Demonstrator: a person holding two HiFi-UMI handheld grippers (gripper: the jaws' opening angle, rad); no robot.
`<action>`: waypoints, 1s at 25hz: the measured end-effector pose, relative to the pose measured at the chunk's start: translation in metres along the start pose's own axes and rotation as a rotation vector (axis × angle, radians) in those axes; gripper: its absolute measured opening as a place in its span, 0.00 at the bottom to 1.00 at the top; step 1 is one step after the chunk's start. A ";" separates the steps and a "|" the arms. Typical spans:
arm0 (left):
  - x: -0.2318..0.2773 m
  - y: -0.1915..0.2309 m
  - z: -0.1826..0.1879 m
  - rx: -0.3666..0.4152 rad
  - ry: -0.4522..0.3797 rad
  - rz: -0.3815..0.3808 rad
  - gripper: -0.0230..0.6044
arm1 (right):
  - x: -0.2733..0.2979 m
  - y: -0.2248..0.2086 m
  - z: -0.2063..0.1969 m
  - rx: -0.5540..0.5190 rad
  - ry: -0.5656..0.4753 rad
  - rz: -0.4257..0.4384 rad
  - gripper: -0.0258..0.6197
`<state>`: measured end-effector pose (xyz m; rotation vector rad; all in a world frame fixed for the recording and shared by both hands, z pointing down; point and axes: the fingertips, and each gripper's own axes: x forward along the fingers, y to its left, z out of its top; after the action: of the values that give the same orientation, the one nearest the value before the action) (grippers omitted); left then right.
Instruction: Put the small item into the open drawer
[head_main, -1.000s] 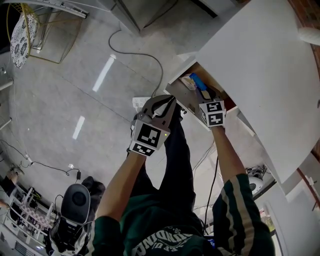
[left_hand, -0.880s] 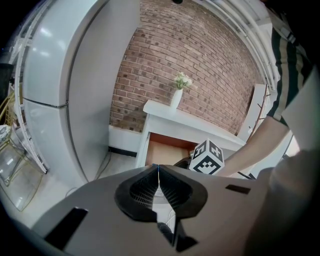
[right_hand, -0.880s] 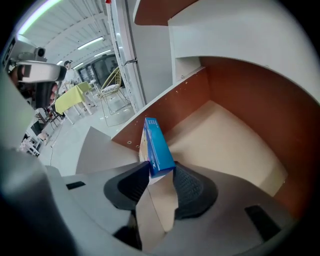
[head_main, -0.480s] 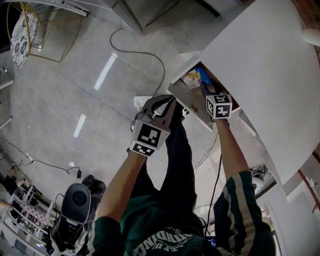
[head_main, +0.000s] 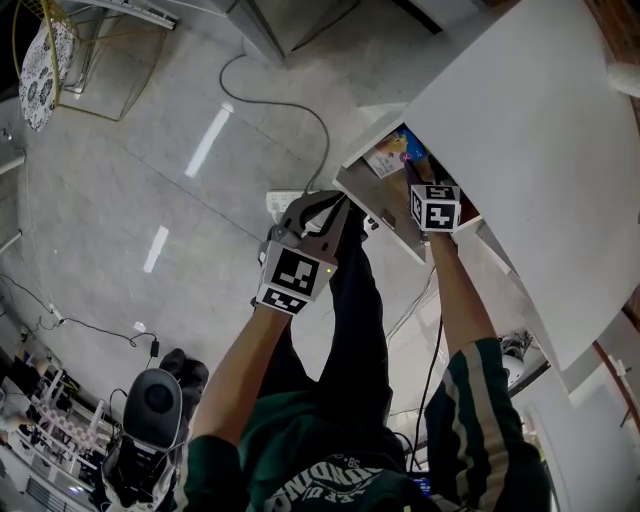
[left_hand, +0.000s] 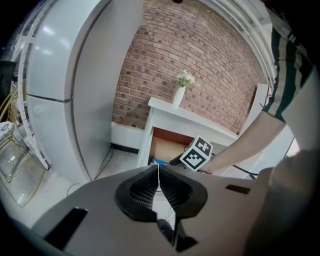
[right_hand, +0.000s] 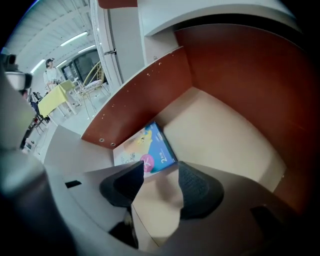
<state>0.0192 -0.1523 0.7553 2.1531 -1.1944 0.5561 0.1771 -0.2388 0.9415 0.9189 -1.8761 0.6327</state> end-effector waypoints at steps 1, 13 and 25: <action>-0.002 0.001 0.000 0.002 0.000 0.000 0.07 | -0.002 0.000 0.000 0.006 -0.007 -0.009 0.37; -0.024 0.005 -0.007 0.006 0.020 0.001 0.07 | -0.046 0.023 0.007 0.047 -0.047 -0.007 0.09; -0.063 -0.024 0.033 0.090 -0.015 -0.041 0.07 | -0.139 0.065 0.032 0.118 -0.134 -0.005 0.08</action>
<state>0.0100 -0.1273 0.6851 2.2560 -1.1509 0.5868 0.1491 -0.1779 0.7991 1.0649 -1.9706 0.6996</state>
